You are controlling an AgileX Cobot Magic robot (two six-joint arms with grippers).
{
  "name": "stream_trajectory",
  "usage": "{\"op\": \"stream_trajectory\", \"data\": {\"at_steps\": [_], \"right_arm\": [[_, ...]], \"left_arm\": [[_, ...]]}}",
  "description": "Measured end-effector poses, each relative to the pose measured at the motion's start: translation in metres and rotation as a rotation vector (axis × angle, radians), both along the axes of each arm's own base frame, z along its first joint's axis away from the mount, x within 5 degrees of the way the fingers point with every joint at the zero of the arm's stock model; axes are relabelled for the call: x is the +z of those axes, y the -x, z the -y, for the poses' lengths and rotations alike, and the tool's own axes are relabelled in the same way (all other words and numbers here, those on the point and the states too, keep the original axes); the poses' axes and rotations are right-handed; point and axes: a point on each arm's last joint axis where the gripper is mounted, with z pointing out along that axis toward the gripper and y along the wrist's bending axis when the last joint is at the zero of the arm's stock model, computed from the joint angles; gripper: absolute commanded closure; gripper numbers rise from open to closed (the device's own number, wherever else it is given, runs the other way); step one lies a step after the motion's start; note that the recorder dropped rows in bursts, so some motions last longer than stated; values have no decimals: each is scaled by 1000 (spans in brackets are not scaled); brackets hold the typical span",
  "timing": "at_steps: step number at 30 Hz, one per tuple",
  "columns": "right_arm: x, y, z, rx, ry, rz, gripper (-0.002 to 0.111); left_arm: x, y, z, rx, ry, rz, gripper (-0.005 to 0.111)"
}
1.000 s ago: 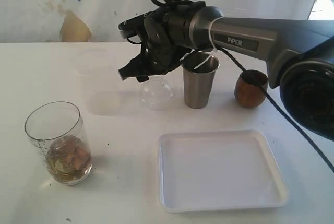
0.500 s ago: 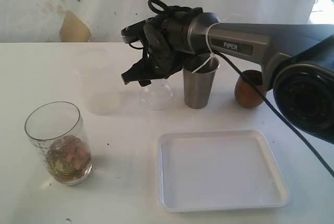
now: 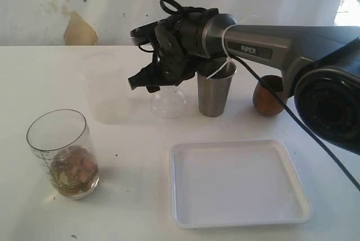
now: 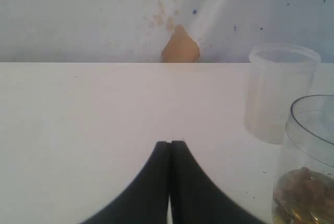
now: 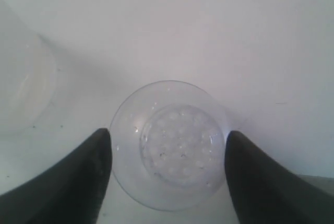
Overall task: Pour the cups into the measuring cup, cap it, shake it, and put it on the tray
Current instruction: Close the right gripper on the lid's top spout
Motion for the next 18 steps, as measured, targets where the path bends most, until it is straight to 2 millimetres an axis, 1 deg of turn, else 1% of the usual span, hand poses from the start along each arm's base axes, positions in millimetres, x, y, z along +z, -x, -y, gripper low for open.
{"op": "stream_trajectory", "data": {"at_steps": [5, 7, 10, 14, 18], "right_arm": [[0, 0, 0, 1, -5, 5, 51], [0, 0, -1, 1, -8, 5, 54], [0, 0, -1, 1, -8, 5, 62], [0, 0, 0, -1, -3, -3, 69], [0, 0, 0, -2, -1, -4, 82]], "left_arm": [[0, 0, 0, 0, 0, 0, 107], [0, 0, 0, 0, 0, 0, 107], [0, 0, 0, 0, 0, 0, 107], [0, 0, 0, 0, 0, 0, 107], [0, 0, 0, 0, 0, 0, 107]]}}
